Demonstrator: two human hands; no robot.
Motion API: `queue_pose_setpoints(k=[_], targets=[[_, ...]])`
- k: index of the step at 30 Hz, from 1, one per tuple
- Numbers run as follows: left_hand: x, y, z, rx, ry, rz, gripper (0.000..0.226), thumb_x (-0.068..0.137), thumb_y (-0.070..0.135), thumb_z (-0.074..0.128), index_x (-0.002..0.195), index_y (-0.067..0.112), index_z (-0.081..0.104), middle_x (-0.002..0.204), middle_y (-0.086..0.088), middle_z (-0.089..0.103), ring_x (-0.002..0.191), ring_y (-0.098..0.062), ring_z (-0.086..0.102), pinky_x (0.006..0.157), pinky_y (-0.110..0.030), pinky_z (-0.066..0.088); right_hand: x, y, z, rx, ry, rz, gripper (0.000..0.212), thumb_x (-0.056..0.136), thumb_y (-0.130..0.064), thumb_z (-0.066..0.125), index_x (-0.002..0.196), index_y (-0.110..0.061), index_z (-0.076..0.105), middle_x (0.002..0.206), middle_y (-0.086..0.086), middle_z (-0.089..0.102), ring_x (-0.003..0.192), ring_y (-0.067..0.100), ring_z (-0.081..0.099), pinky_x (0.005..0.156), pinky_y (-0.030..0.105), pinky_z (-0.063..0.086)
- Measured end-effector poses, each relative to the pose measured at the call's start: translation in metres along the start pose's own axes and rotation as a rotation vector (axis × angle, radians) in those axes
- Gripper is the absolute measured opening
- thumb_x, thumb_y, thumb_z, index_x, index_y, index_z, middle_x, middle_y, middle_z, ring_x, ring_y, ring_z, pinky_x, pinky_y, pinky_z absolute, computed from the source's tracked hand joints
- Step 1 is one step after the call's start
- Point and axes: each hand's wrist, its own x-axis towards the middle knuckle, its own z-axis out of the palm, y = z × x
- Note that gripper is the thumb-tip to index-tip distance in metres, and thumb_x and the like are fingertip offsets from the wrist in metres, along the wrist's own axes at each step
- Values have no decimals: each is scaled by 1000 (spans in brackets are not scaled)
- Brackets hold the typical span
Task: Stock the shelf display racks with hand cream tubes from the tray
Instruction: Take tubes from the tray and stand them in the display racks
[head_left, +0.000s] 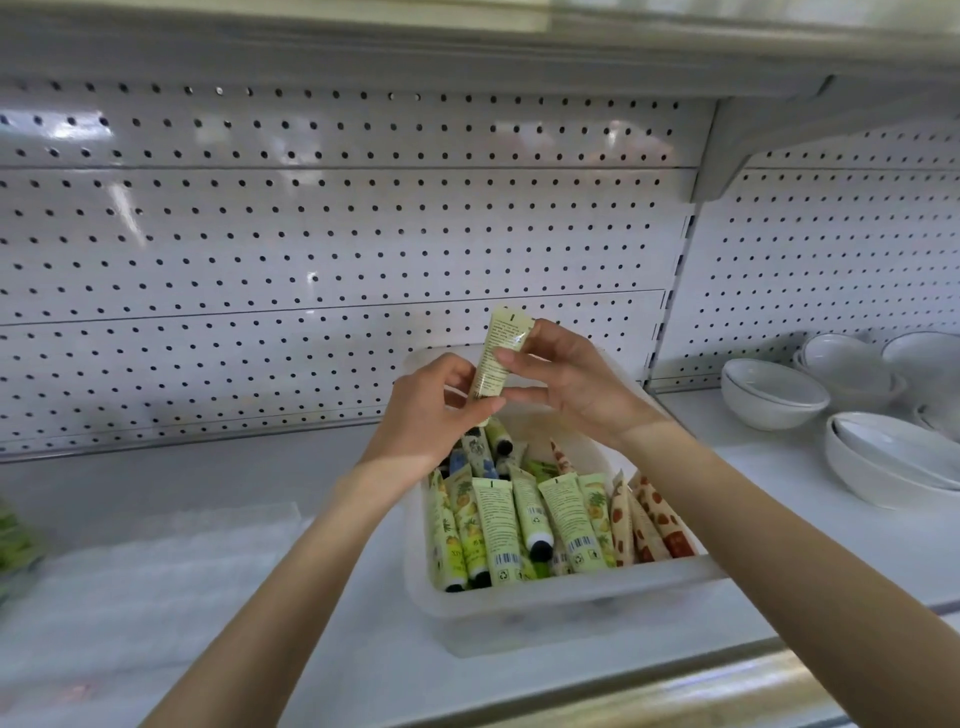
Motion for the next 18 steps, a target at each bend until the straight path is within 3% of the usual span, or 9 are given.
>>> queue_pose_setpoints(k=[4,7,10,12,15,18], targets=[[-3,-3,-2,2,27,1,23,75,21,76,89,15,59,84,7,63,74,-4,61,61,-4,44,0,1,5,-5,-31,7,37,85,-8,63,111,14,48,105,14,61,96,22,66,84,34,56],[-4,-5,-8,-1,49,14,22,77,22,75,91,16,60,87,7,63,77,-3,61,61,-7,47,5,1,6,83,-56,32,28,87,-22,58,97,5,56,102,12,64,100,21,65,84,33,56],[-3,-8,-18,-40,76,-5,20,79,22,72,96,21,62,90,12,63,82,-3,62,71,-11,47,21,-2,1,18,-28,131,36,95,-36,47,108,-5,60,108,5,64,107,20,62,87,33,54],[-4,-9,-25,-147,86,-40,23,81,19,70,103,20,63,95,10,65,85,-6,64,75,-19,52,35,4,-3,-157,15,231,30,95,-32,50,109,-6,58,112,6,61,107,21,60,91,36,52],[-7,-9,-32,-316,73,-85,25,84,13,66,109,15,61,97,1,66,75,-1,66,66,-20,56,52,25,-5,-707,44,274,23,94,-18,54,113,-5,54,117,11,58,101,20,57,91,33,51],[-9,-11,-36,-381,50,-127,26,87,13,63,112,14,60,98,-1,67,80,-4,67,69,-26,58,54,51,-4,-953,40,363,29,93,-12,54,120,-2,51,117,11,58,80,13,57,67,20,50]])
